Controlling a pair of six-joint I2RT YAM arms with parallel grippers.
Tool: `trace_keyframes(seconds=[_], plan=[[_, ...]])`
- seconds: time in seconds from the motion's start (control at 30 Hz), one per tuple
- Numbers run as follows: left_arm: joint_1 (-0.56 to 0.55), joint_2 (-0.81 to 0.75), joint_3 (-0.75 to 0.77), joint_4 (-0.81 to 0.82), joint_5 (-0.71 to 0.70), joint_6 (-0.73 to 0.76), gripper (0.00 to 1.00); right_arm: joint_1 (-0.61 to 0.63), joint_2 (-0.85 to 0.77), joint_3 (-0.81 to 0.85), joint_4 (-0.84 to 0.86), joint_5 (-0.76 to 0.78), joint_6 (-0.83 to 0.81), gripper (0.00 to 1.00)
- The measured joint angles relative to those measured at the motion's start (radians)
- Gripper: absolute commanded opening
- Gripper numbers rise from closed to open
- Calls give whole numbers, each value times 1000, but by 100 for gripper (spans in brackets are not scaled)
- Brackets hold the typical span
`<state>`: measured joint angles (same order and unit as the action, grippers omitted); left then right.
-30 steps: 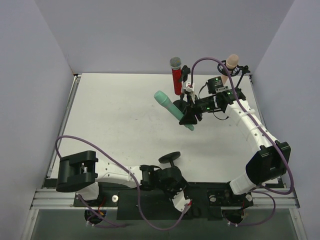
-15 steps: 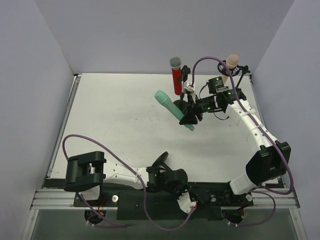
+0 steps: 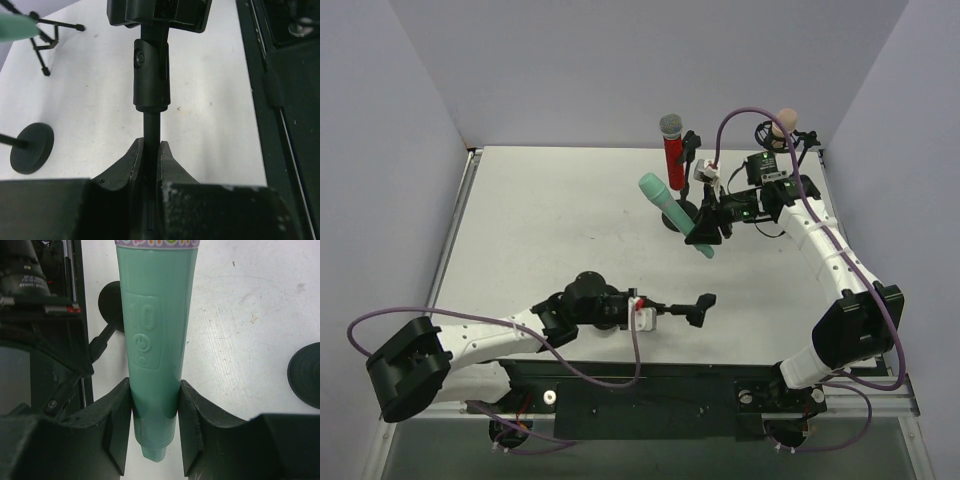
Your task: Attach the microphones to the stand
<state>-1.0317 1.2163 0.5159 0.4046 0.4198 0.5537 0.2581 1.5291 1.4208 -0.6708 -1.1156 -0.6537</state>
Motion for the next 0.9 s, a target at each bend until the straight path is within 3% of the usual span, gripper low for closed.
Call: trace_keyframes(seconds=[0.17,0.37,0.63,0.9], plan=[[180,-18,-47,193,145,-172,0,-4,0,0,5,7,28,0],[325,80,-46,557,296,-401,0,-41,-11,-19,113,25,160,0],[383,251,-28,808,396,-609,0,-106,-68,-80,276,35,330,0],[399,341,-90,938,368,-650,0,-106,-71,-108,334,31,393,0]])
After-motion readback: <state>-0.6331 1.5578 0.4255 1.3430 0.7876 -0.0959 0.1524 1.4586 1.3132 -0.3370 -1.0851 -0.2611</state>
